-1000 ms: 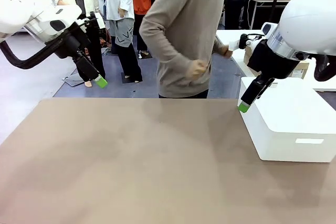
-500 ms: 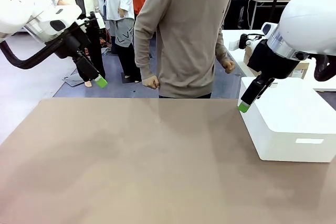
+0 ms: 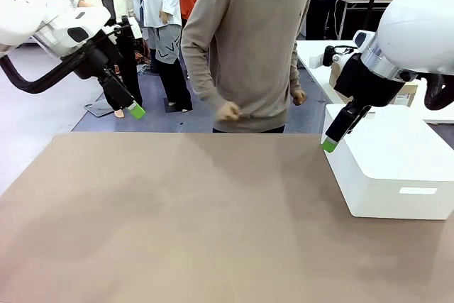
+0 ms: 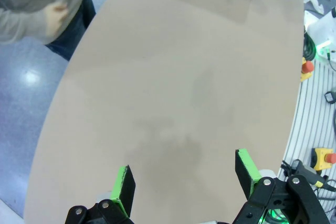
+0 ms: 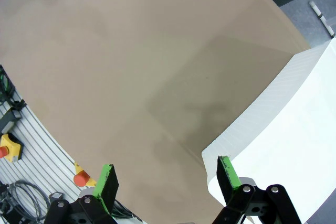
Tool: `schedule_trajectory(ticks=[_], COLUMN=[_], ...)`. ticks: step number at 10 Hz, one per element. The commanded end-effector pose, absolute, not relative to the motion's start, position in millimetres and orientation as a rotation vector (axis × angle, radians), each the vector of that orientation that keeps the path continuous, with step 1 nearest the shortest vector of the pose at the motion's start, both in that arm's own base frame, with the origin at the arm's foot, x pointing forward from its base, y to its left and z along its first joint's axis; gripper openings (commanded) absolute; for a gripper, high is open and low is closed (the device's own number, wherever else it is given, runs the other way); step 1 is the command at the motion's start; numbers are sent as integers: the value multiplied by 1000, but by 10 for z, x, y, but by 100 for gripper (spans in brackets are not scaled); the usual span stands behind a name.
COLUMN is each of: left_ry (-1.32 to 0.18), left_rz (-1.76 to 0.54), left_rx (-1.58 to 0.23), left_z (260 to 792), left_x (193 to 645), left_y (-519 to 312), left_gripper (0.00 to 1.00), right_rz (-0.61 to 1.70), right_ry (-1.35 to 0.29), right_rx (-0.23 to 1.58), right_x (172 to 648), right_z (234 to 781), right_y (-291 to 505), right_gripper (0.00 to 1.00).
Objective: Pack the shoes into the box.
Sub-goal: Press down on the lid of the Shoes Box.
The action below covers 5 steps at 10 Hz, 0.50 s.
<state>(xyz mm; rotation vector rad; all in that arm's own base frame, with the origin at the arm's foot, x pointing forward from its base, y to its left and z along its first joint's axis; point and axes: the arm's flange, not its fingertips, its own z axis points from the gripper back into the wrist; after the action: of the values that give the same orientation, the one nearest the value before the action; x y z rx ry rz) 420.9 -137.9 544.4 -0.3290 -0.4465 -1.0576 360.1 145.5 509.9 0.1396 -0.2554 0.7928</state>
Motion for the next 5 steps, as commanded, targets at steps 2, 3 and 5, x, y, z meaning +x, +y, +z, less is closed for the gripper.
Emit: schedule_trajectory(ticks=[2, 3, 5], left_ry=[-449, -449, -449], left_rz=[-1048, -1048, -1048], left_rx=[-328, -328, -328], left_z=[5457, 5457, 5457], left_x=[4207, 4207, 4207], left_y=[-1372, -1372, -1372], left_gripper=[100, 100, 100], right_rz=[790, 790, 790], right_ry=[-256, -256, -256], right_rx=[132, 132, 132], right_x=[3637, 3637, 3637], right_z=[5124, 5124, 5124], right_y=[1459, 1459, 1459], right_gripper=[100, 100, 100])
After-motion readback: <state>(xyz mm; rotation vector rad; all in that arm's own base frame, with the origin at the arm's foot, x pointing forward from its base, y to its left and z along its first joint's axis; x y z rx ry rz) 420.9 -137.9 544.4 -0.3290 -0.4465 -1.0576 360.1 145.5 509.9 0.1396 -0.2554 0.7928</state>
